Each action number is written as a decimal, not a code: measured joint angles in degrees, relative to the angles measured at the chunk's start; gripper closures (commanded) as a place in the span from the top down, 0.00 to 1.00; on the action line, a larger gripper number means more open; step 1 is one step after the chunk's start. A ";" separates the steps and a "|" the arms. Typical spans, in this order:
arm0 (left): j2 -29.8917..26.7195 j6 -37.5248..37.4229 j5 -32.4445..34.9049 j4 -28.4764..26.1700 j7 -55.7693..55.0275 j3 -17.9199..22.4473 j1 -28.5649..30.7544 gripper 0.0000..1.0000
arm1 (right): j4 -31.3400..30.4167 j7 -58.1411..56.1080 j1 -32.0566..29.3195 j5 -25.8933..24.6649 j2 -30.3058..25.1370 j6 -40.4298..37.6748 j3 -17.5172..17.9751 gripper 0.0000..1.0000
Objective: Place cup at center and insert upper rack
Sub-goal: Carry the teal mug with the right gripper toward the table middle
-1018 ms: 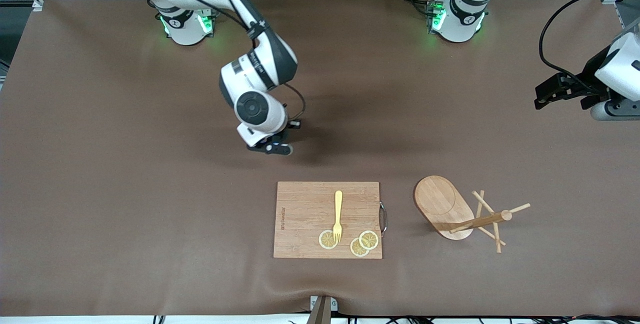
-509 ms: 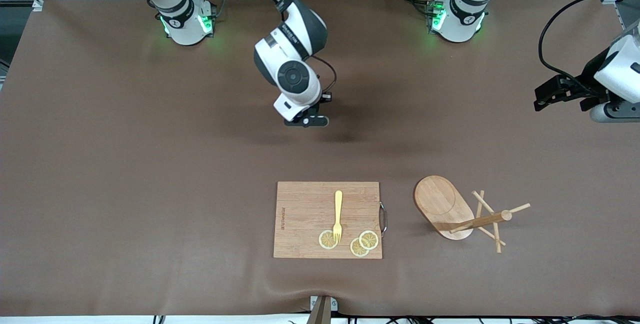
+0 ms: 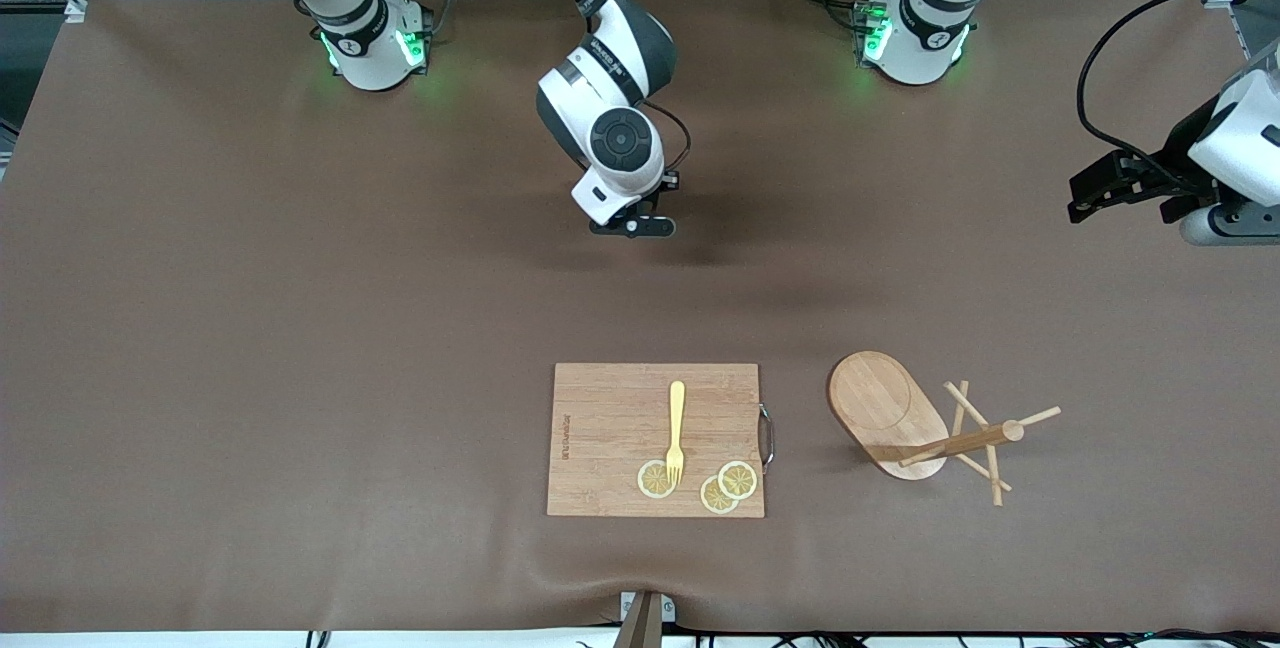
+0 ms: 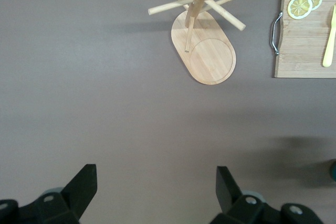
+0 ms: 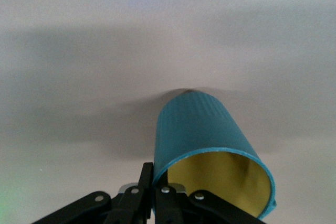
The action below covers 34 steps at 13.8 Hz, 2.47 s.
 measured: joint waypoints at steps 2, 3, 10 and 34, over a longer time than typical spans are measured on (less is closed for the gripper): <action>0.00 0.02 0.00 0.00 0.00 0.00 0.00 1.00 | 0.00 0.26 0.58 0.00 0.48 0.04 0.15 0.00; 0.00 0.04 0.00 0.00 0.00 0.00 0.00 1.00 | 0.00 0.40 0.80 0.00 0.74 0.13 0.16 0.00; 0.09 0.68 0.00 -0.13 0.00 -0.93 -0.13 1.00 | 0.34 2.00 0.88 0.01 1.03 0.44 0.22 0.00; 0.45 1.15 -0.05 0.04 -6.14 -3.90 -0.76 1.00 | 6.94 -2.78 -5.40 -3.51 -4.31 -3.90 -0.67 1.00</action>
